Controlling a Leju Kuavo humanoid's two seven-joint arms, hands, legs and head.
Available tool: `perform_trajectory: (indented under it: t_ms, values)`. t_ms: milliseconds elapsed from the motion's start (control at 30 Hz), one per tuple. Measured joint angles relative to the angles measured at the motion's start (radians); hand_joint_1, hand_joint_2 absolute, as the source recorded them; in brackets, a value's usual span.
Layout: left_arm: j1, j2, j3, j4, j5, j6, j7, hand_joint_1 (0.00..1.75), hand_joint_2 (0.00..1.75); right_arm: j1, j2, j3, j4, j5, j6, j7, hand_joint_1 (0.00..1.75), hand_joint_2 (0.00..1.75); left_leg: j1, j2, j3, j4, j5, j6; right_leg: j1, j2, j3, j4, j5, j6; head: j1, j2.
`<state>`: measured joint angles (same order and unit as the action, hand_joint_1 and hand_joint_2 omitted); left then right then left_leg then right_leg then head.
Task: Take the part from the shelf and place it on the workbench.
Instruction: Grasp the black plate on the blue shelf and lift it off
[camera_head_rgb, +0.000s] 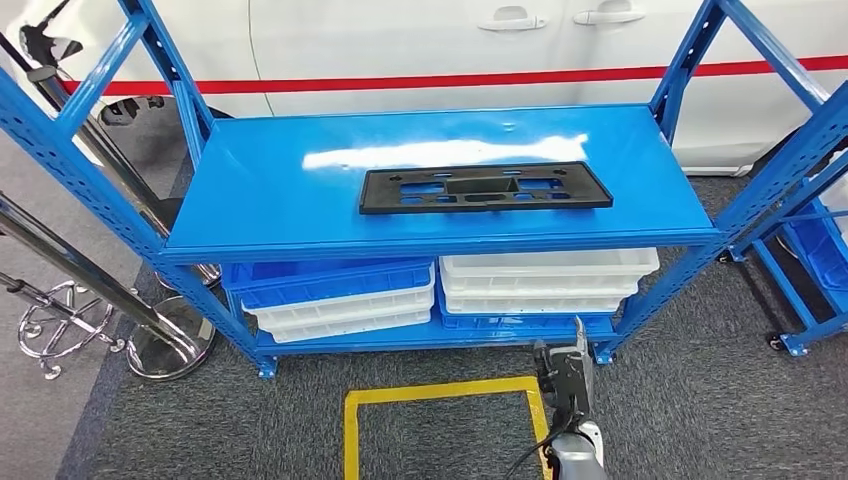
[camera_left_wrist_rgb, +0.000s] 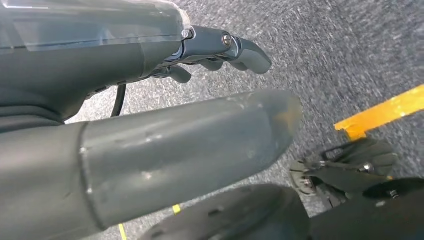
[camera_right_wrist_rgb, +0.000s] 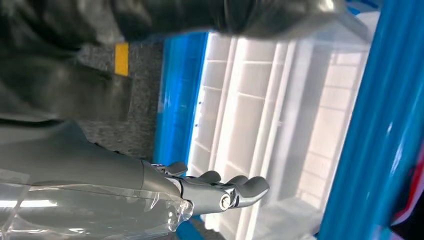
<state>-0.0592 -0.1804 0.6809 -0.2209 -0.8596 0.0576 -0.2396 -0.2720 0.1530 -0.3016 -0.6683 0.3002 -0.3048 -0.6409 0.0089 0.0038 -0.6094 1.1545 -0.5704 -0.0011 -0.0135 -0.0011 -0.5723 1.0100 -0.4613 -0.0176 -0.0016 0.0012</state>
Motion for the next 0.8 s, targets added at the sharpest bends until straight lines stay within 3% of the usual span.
perform_trajectory:
  t_ms: [67, 100, 133, 233, 300, 400, 467, 533, 567, 600, 633, 700, 733, 800]
  values:
    - [0.001, 0.000, 0.000, 0.000, -0.005, 0.000, 0.000, 0.00, 0.00, 0.006, -0.001, 0.029, -0.027, -0.012, -0.012, 0.000, 0.00, 0.00, 0.002, 0.000, -0.059, 0.117, -0.039, -0.005, 0.001, -0.001, -0.001, 0.002, -0.002, -0.003, 0.000, 0.000]
    - [0.003, 0.001, 0.000, 0.000, -0.008, 0.000, -0.001, 0.00, 0.00, 0.009, -0.002, 0.049, -0.045, -0.014, -0.021, 0.000, 0.00, 0.00, 0.003, 0.000, -0.069, 0.131, -0.032, -0.007, 0.001, 0.000, -0.001, 0.004, -0.003, -0.004, 0.000, 0.000]
    - [0.003, 0.001, 0.000, 0.000, -0.012, 0.003, -0.004, 0.00, 0.00, 0.010, -0.003, 0.074, -0.067, -0.010, -0.036, 0.000, 0.00, 0.00, 0.004, 0.000, -0.061, 0.108, -0.005, -0.006, 0.001, 0.002, -0.001, 0.007, -0.004, -0.003, 0.000, 0.000]
    - [0.000, 0.005, 0.000, 0.000, -0.020, 0.014, -0.021, 0.00, 0.00, 0.010, -0.007, 0.162, -0.147, 0.042, -0.101, 0.000, 0.00, 0.00, 0.002, 0.000, 0.017, -0.074, 0.087, 0.003, 0.004, 0.006, -0.001, 0.016, -0.011, 0.004, 0.000, 0.000]
    - [-0.003, 0.005, 0.000, 0.000, -0.026, 0.015, -0.028, 0.00, 0.00, 0.006, -0.008, 0.223, -0.197, 0.101, -0.147, 0.000, 0.00, 0.00, -0.002, -0.001, 0.040, -0.129, 0.097, 0.010, 0.007, 0.007, -0.004, 0.019, -0.012, 0.013, 0.000, 0.000]
    - [-0.005, 0.005, 0.000, 0.000, -0.042, 0.001, -0.024, 0.00, 0.00, -0.006, -0.008, 0.308, -0.248, 0.194, -0.199, 0.004, 0.00, 0.00, 0.001, -0.001, 0.042, -0.142, 0.104, 0.026, 0.007, 0.006, -0.006, 0.022, -0.016, 0.029, 0.000, 0.000]
    - [-0.007, 0.004, -0.001, 0.000, -0.054, -0.014, -0.014, 0.00, 0.00, -0.025, -0.009, 0.348, -0.261, 0.238, -0.233, 0.007, 0.00, 0.00, 0.005, 0.001, 0.046, -0.152, 0.112, 0.039, 0.006, 0.005, -0.035, 0.087, -0.059, 0.038, 0.000, 0.000]
    - [-0.011, 0.003, -0.002, 0.000, -0.065, -0.030, -0.002, 0.00, 0.00, -0.049, -0.009, 0.374, -0.264, 0.253, -0.261, 0.010, 0.00, 0.00, 0.004, 0.001, 0.044, -0.152, 0.113, 0.044, 0.004, 0.005, -0.095, 0.216, -0.121, 0.044, 0.000, 0.000]
    - [-0.012, 0.002, -0.003, 0.000, -0.069, -0.037, 0.004, 0.00, 0.00, -0.060, -0.010, 0.382, -0.264, 0.252, -0.270, 0.011, 0.00, 0.00, 0.003, 0.001, 0.044, -0.152, 0.113, 0.044, 0.003, 0.005, -0.120, 0.267, -0.136, 0.047, 0.000, 0.000]
    - [-0.013, 0.002, -0.003, 0.000, -0.073, -0.043, 0.009, 0.00, 0.00, -0.070, -0.011, 0.386, -0.264, 0.249, -0.277, 0.012, 0.00, 0.00, 0.003, 0.000, 0.044, -0.151, 0.112, 0.044, 0.002, 0.005, -0.130, 0.284, -0.130, 0.047, 0.000, 0.000]
    - [-0.013, 0.002, -0.003, 0.000, -0.077, -0.048, 0.012, 0.00, 0.00, -0.084, -0.013, 0.389, -0.264, 0.247, -0.284, 0.012, 0.00, 0.00, 0.003, -0.001, 0.045, -0.149, 0.112, 0.044, 0.001, 0.004, -0.122, 0.261, -0.104, 0.047, 0.000, 0.000]
    - [-0.015, 0.000, -0.004, 0.000, -0.082, -0.054, 0.016, 0.00, 0.00, -0.115, -0.019, 0.392, -0.264, 0.248, -0.299, 0.013, 0.00, 0.00, 0.002, -0.003, 0.047, -0.146, 0.108, 0.040, 0.001, 0.004, -0.066, 0.135, -0.031, 0.039, 0.000, 0.000]
    - [-0.016, -0.001, -0.004, 0.001, -0.084, -0.055, 0.016, 0.00, 0.00, -0.130, -0.022, 0.392, -0.263, 0.250, -0.306, 0.014, 0.00, 0.00, 0.001, -0.004, 0.046, -0.143, 0.106, 0.037, 0.004, 0.004, -0.039, 0.074, -0.008, 0.035, 0.000, 0.000]
    - [-0.019, -0.002, -0.005, 0.001, -0.086, -0.056, 0.016, 0.00, 0.00, -0.149, -0.025, 0.393, -0.262, 0.254, -0.316, 0.014, 0.00, 0.00, -0.002, -0.004, 0.042, -0.141, 0.105, 0.028, 0.008, 0.005, -0.018, 0.020, 0.002, 0.026, 0.000, 0.000]
